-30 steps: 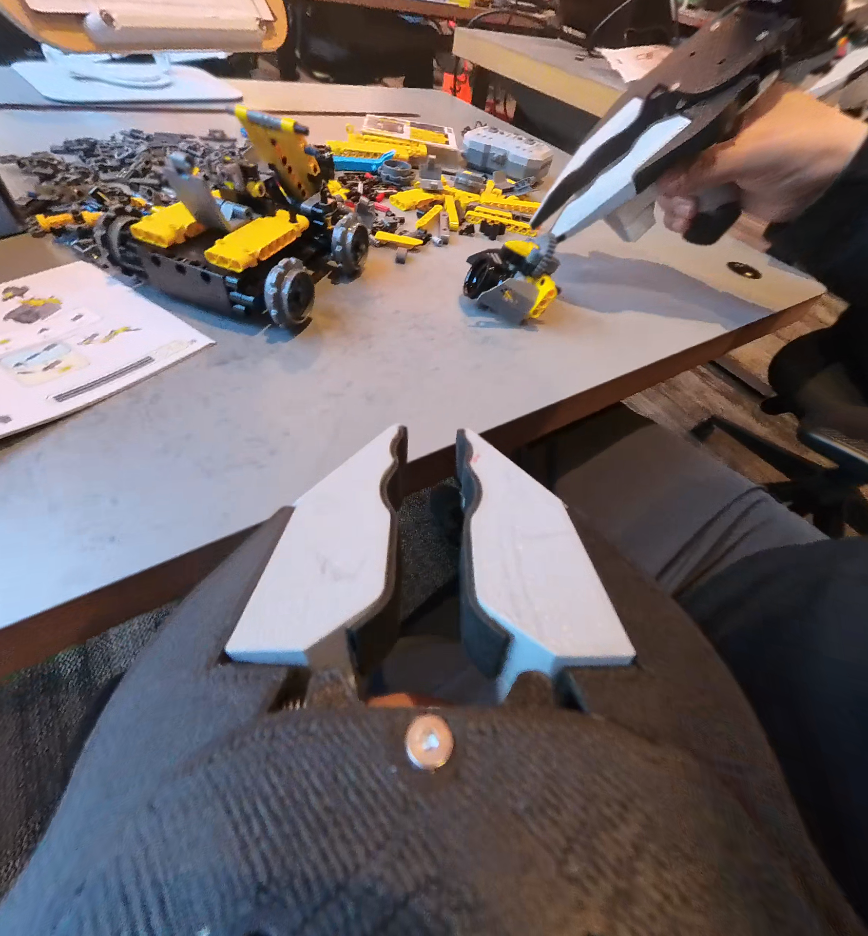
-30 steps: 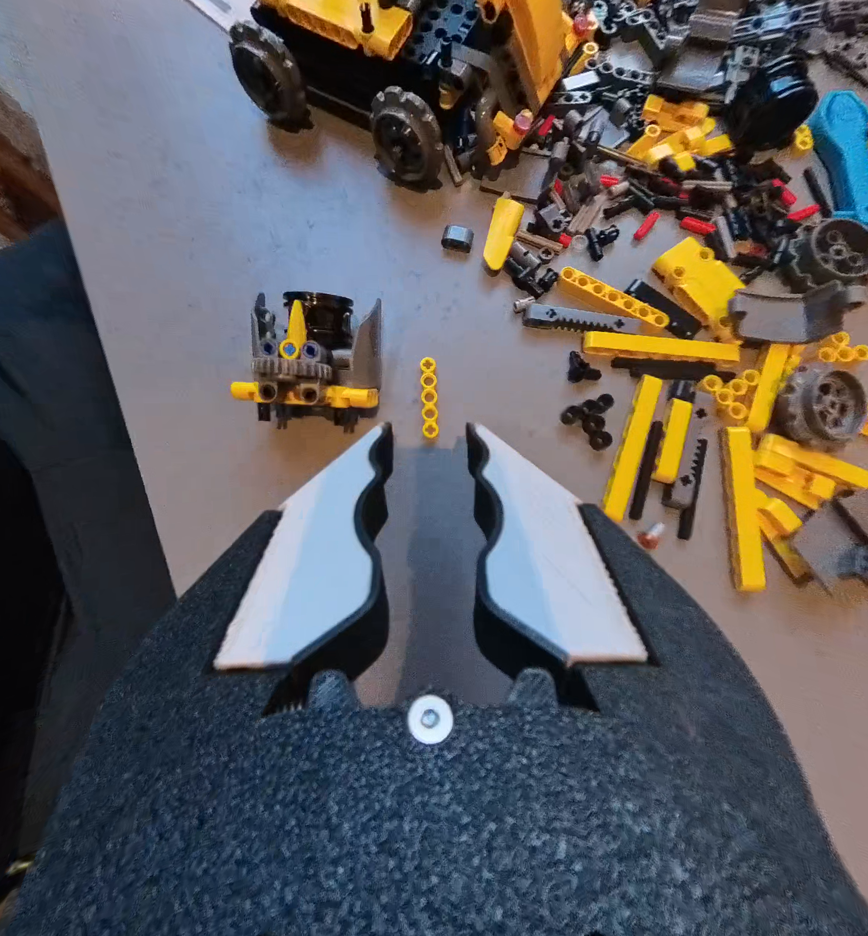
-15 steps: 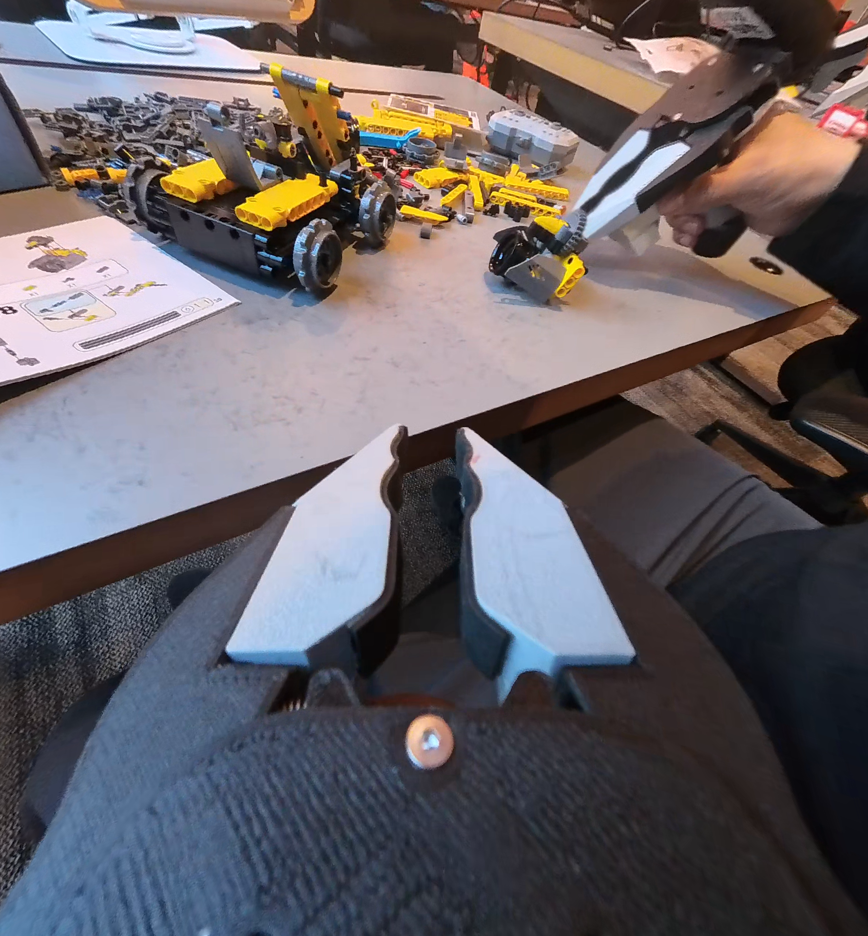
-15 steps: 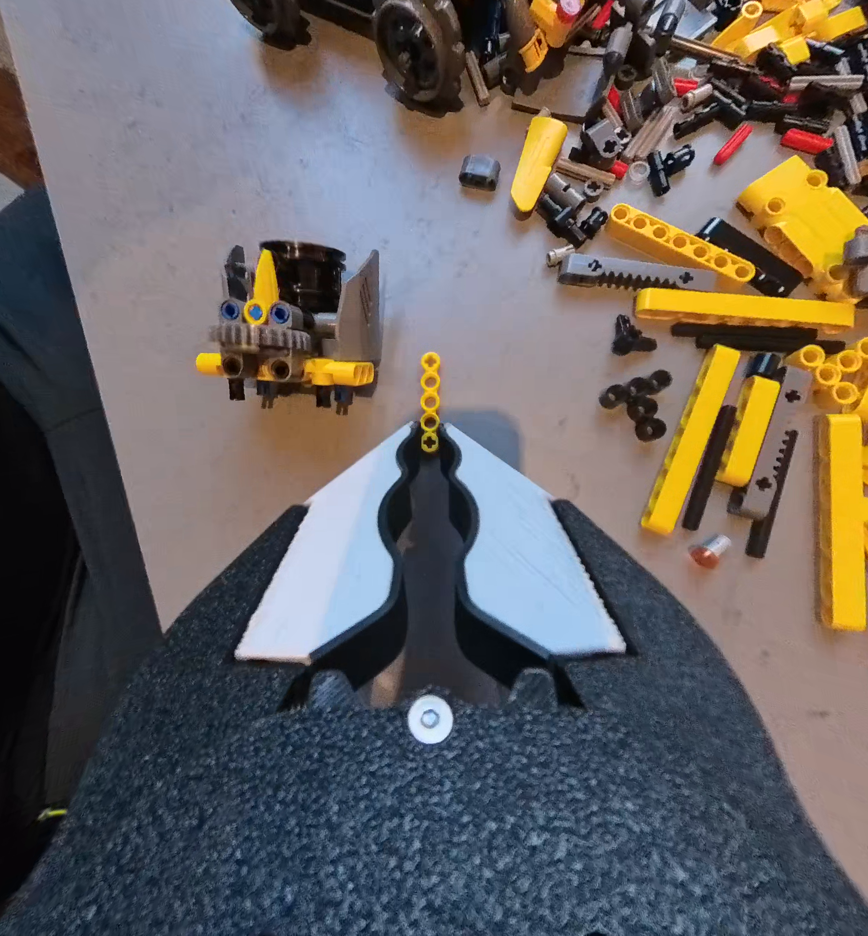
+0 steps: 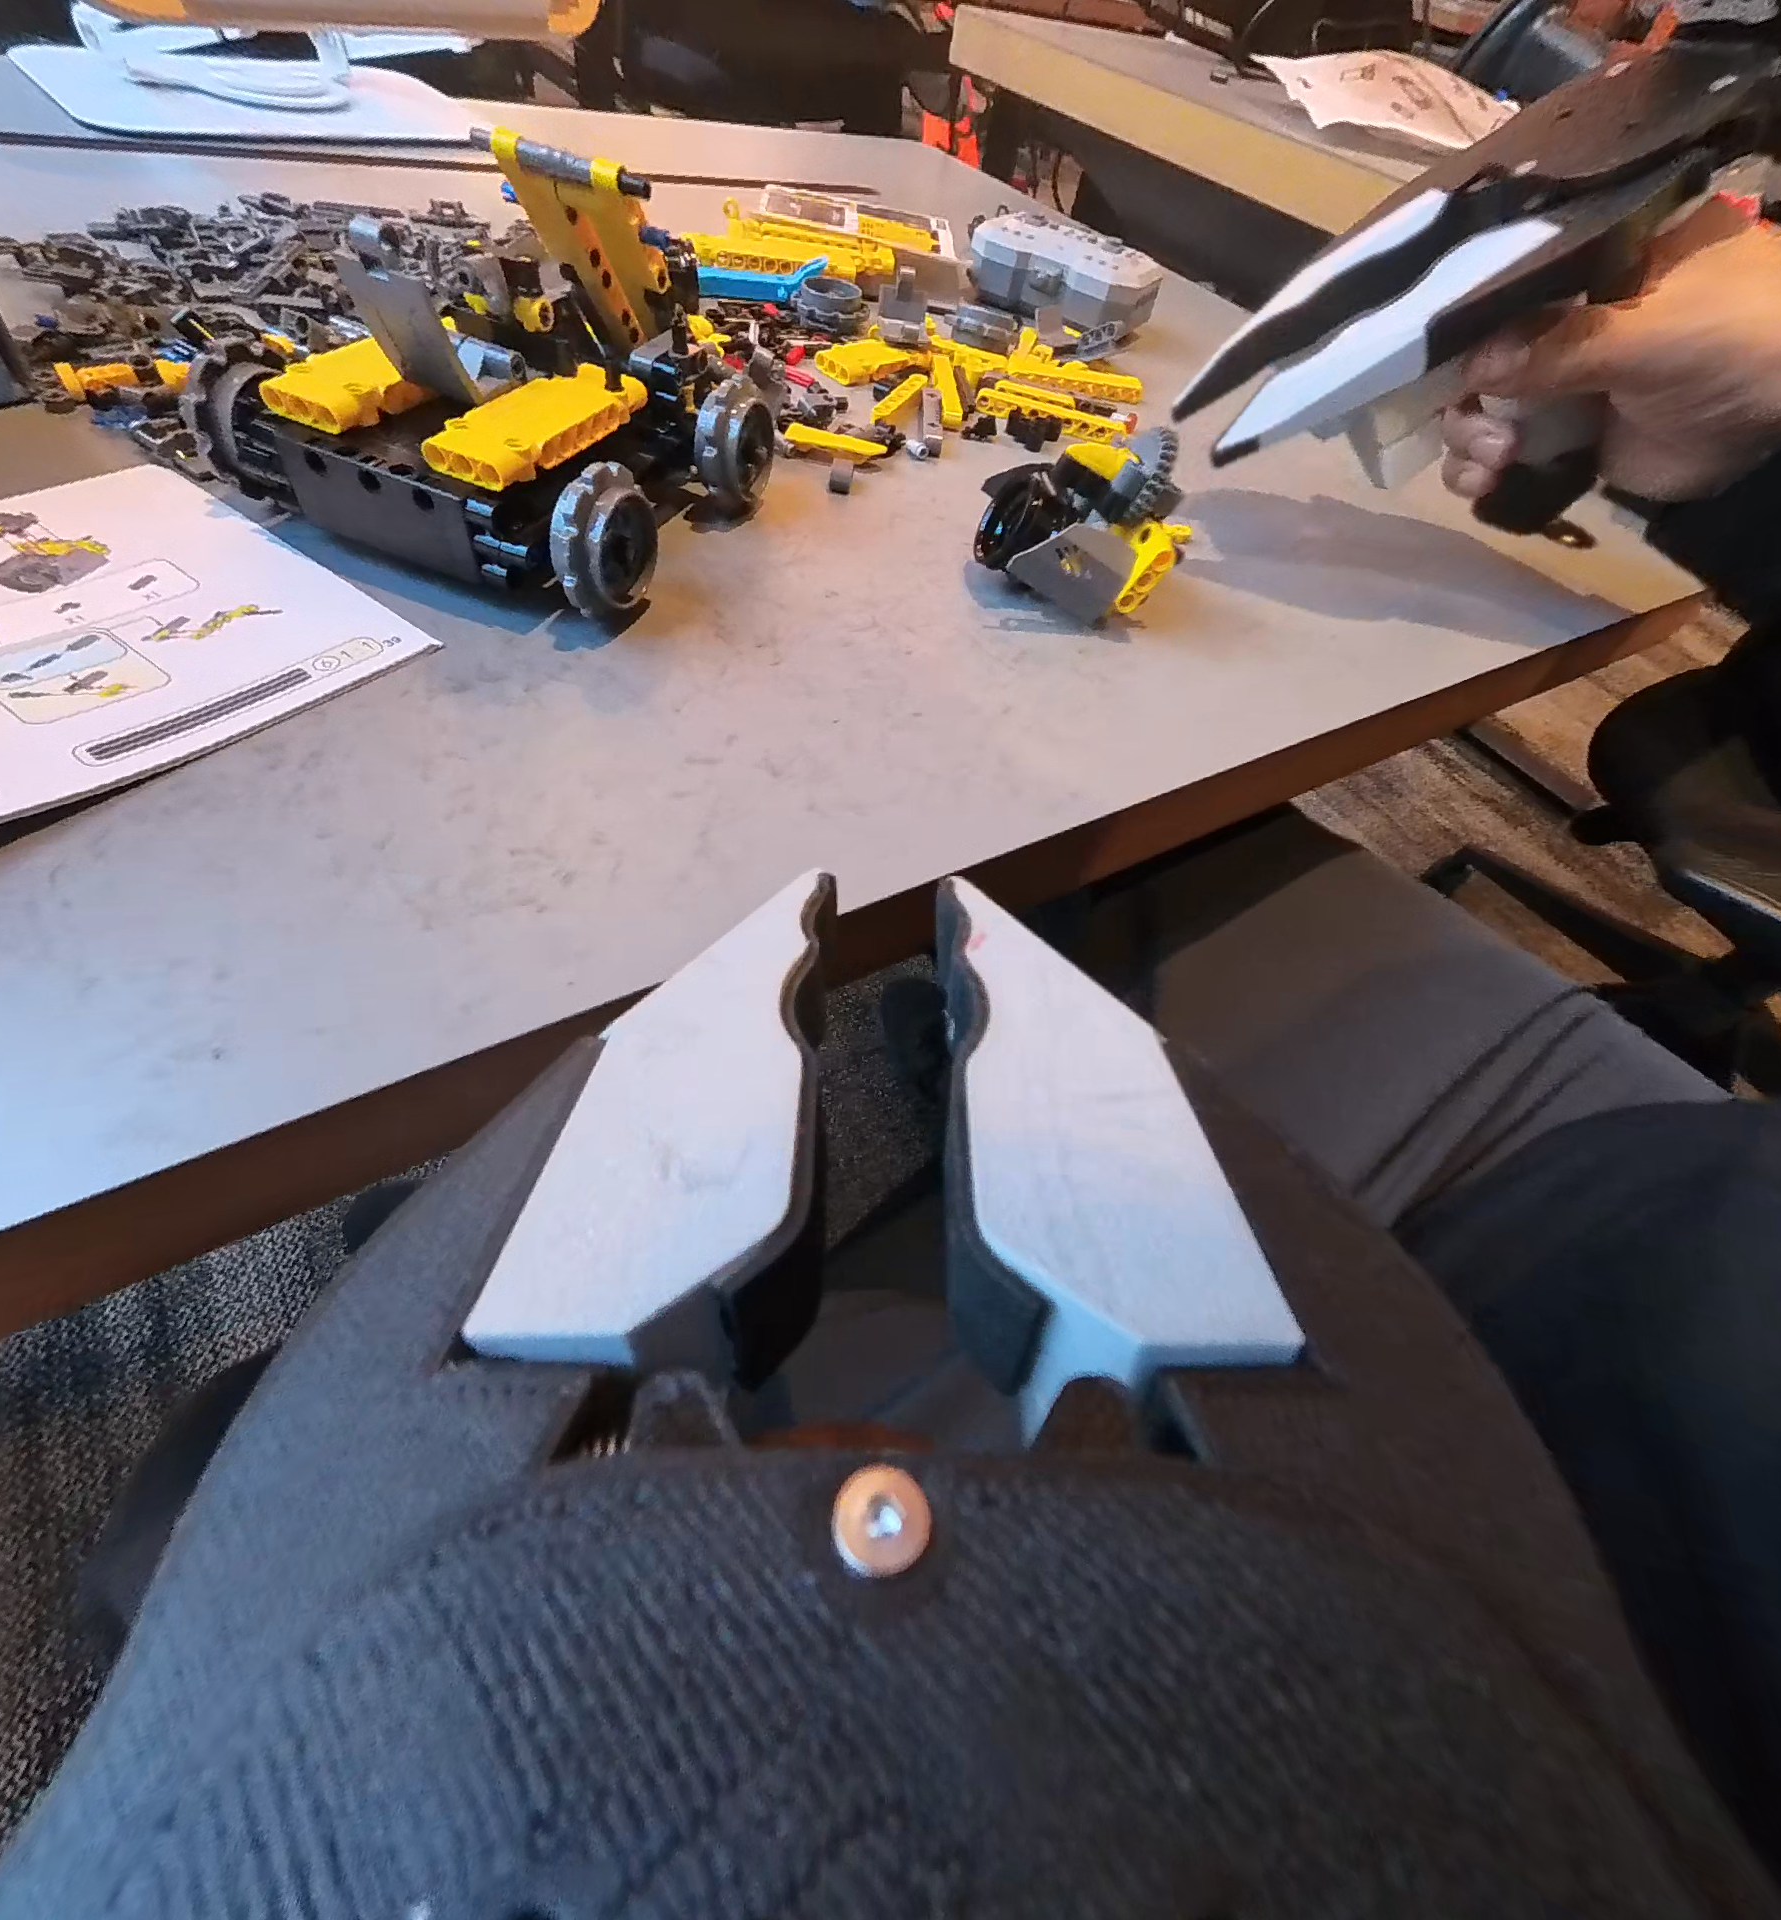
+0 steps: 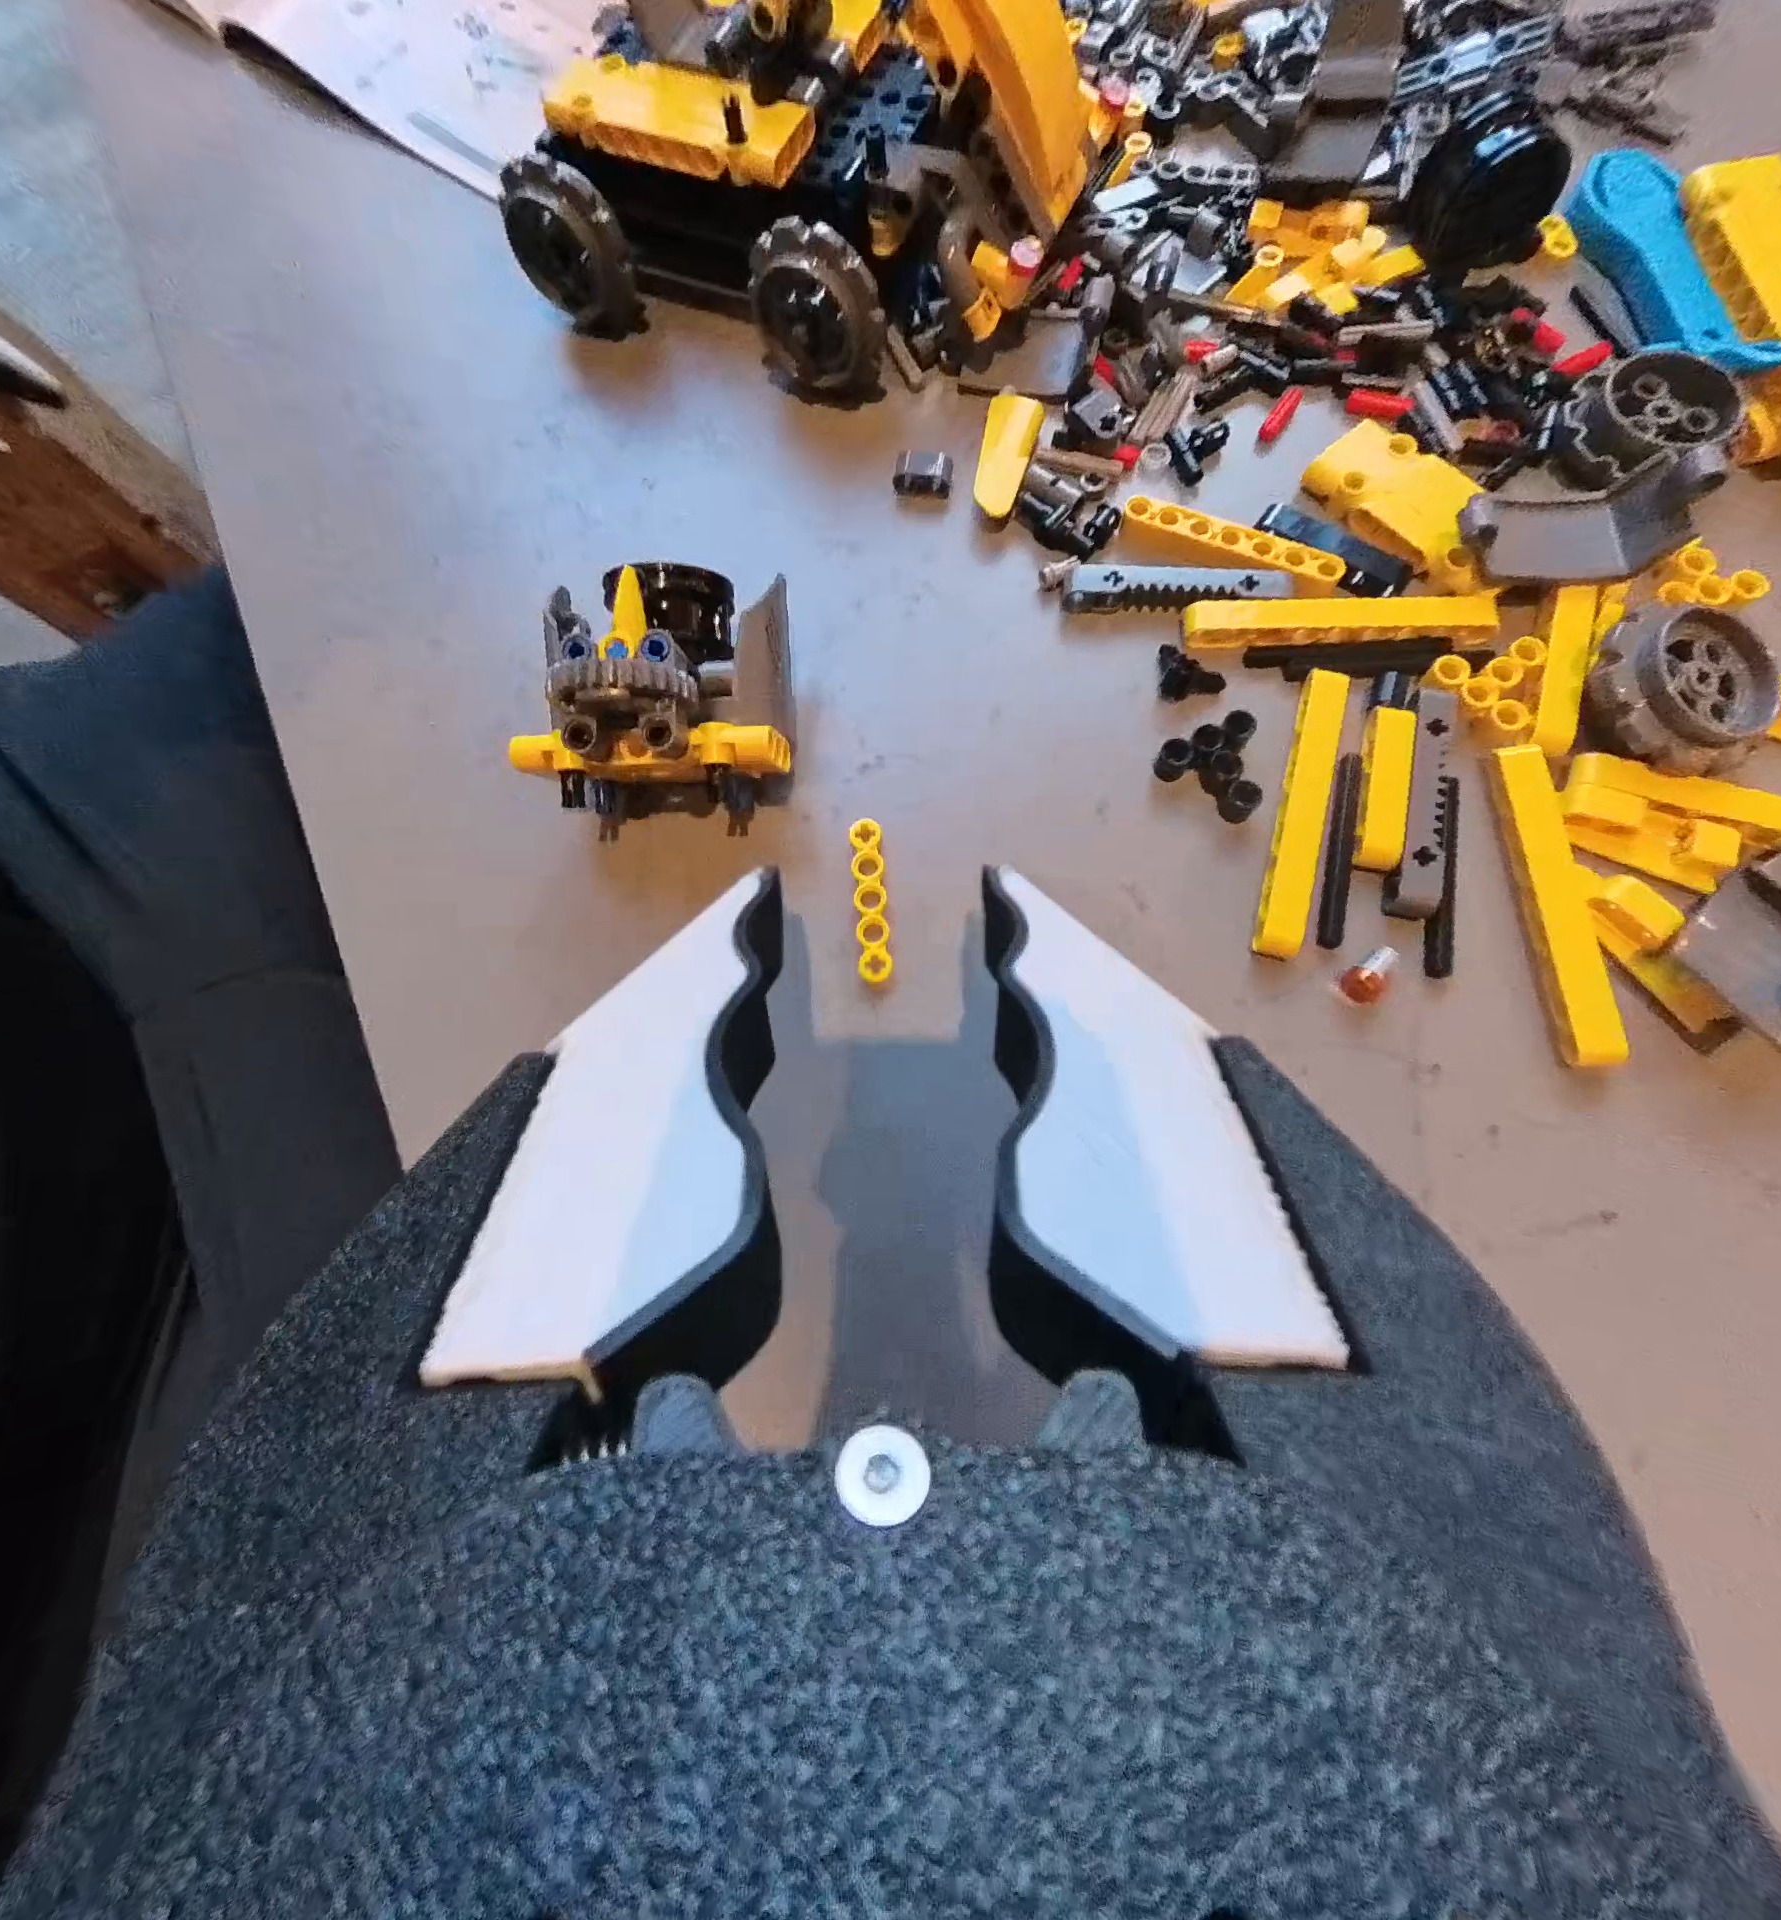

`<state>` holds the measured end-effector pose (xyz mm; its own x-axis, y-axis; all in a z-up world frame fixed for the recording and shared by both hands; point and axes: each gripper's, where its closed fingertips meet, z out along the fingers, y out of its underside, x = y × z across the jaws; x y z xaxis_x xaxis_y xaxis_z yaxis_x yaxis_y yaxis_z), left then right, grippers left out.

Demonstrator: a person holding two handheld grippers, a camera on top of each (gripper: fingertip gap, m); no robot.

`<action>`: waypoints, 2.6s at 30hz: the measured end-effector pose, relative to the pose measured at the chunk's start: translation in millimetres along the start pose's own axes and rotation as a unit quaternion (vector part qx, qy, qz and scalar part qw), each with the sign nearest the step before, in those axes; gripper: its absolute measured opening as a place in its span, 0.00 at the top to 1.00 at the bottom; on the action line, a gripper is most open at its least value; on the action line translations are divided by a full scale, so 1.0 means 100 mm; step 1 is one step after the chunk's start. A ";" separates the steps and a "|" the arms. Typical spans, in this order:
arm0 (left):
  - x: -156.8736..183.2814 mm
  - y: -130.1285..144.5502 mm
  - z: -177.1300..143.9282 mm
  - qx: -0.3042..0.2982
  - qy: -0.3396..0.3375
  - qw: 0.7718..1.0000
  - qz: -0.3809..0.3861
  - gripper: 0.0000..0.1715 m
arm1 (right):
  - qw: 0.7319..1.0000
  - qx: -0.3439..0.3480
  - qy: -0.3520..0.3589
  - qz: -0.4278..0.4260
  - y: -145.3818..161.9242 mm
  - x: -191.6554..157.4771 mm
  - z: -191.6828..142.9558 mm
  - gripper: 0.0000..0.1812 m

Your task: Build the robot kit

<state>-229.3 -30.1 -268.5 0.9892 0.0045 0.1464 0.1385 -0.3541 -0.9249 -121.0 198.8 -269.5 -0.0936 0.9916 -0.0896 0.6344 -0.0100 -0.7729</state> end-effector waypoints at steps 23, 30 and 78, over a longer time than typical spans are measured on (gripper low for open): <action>-0.28 -0.51 0.22 0.096 0.097 0.990 -0.015 0.92 | 0.999 0.032 0.014 0.002 -0.47 0.26 0.47 0.81; -0.17 -0.44 0.38 0.059 0.116 0.991 -0.028 0.93 | 0.998 0.028 0.029 -0.047 -0.43 0.17 0.40 0.82; -0.09 -0.21 0.57 0.004 0.090 0.996 0.030 0.98 | 0.934 0.136 0.332 0.004 -0.26 1.71 -0.40 1.00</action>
<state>-238.2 30.7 -270.2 0.9713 -0.1837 0.1509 0.0807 -0.3420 -0.9362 -123.1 374.1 -239.7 0.4633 0.8521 0.2433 0.4069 0.0393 -0.9126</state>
